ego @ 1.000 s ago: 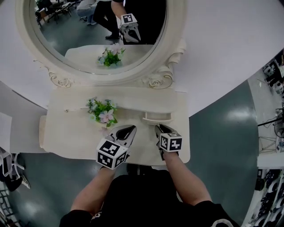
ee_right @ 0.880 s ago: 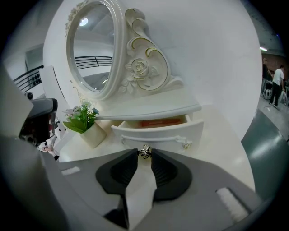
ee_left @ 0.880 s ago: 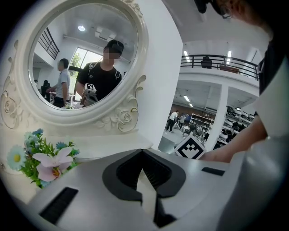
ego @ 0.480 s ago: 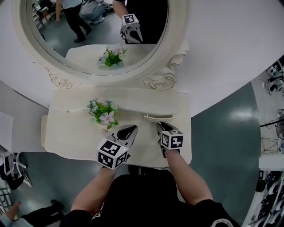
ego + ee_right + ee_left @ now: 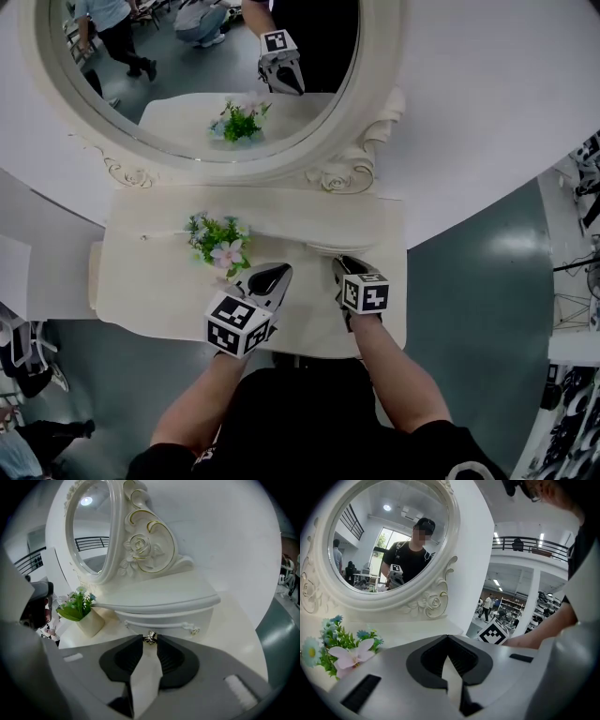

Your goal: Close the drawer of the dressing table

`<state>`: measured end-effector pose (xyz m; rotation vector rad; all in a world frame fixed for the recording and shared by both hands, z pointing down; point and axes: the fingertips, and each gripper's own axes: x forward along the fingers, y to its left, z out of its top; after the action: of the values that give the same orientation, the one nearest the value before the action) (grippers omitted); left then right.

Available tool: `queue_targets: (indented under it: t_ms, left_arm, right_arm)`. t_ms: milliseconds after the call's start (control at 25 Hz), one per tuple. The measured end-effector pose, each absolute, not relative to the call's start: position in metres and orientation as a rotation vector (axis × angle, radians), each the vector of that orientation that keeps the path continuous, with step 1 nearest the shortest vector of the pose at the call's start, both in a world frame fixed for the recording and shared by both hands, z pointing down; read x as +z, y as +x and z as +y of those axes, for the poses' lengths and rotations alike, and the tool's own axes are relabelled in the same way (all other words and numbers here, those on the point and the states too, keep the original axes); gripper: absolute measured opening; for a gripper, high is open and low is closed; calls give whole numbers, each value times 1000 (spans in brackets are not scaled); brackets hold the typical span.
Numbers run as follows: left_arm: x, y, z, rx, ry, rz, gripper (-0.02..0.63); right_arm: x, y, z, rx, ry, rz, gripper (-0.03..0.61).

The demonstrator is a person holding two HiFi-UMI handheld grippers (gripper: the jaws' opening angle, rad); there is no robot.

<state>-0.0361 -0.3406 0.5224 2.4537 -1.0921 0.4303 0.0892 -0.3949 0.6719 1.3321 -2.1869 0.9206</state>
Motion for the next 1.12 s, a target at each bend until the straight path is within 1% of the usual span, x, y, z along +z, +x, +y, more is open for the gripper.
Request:
queue_targets:
  t_ms: [680,960,1120]
  left_arm:
    - [515,-37,-354,420,2460,-1108,5]
    - [491,-44,-353,362,2494,-1146,5]
    - [475,-54,-345,329,2522,-1169,5]
  right_arm:
    - [672,89,-418,923,1315,-2193,103]
    - [676,90,-420,883,1323,-2177,104]
    - [676,92,-417,865,1328,-2153,119]
